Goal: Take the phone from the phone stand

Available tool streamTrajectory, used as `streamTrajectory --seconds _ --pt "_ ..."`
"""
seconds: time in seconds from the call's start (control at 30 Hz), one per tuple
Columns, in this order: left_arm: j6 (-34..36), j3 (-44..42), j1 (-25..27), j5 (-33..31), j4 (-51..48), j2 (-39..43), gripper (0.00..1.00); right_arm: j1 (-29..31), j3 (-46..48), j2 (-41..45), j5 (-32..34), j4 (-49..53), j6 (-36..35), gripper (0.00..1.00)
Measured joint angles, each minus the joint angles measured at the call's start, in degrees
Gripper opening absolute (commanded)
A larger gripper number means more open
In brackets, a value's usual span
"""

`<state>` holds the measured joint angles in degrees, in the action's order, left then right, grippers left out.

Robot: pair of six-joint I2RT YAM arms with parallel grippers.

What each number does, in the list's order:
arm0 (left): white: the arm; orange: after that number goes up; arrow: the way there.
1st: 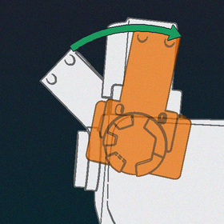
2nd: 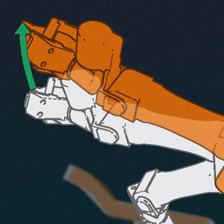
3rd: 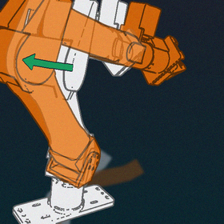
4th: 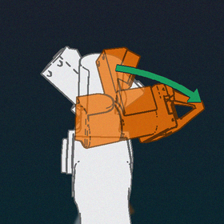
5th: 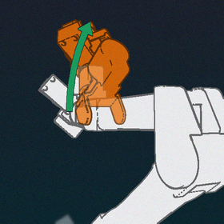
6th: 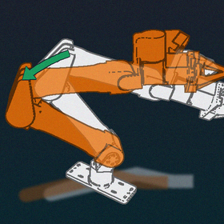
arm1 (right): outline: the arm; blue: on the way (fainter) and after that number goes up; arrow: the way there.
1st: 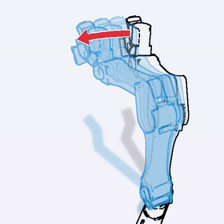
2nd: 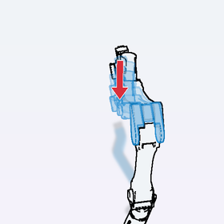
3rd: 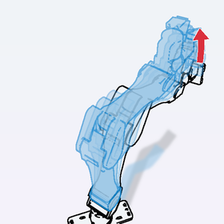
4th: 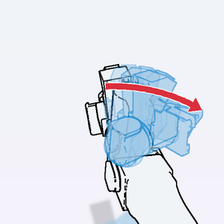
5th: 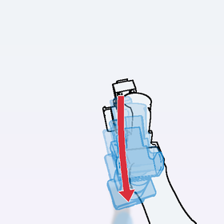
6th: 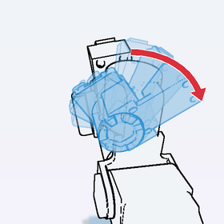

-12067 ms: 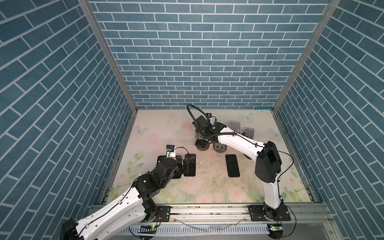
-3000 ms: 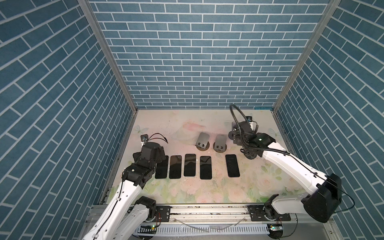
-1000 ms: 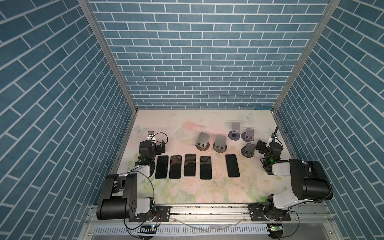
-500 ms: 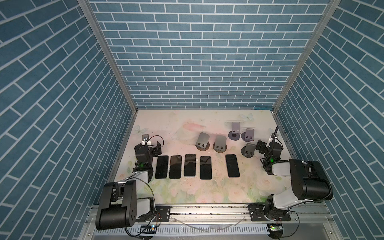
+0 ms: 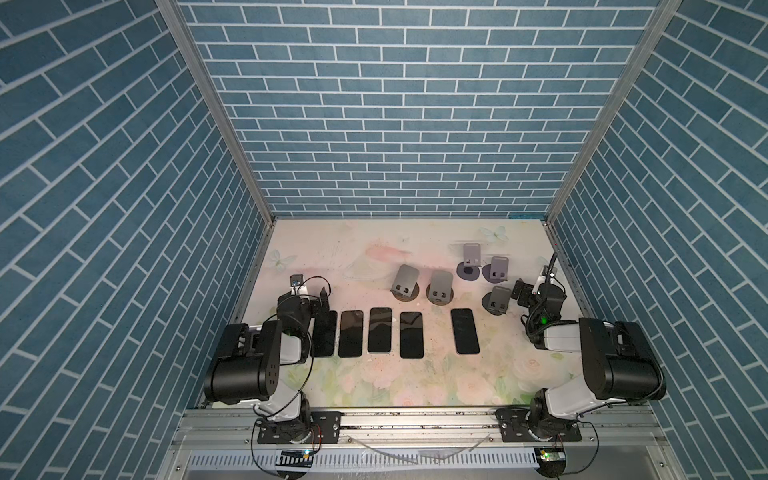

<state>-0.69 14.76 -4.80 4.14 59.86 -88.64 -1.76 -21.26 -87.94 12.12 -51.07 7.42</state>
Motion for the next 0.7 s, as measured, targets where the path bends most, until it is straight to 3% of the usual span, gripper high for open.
streamTrajectory --seconds 0.27,0.7 --pt "1.6 5.6 4.4 -3.9 -4.6 0.2 1.00 0.0 0.0 0.0 -2.7 0.1 -1.1 0.99" --pt "2.4 5.6 4.7 -6.7 -6.5 0.3 1.00 0.0 0.0 0.0 -4.5 0.1 -1.8 0.99"
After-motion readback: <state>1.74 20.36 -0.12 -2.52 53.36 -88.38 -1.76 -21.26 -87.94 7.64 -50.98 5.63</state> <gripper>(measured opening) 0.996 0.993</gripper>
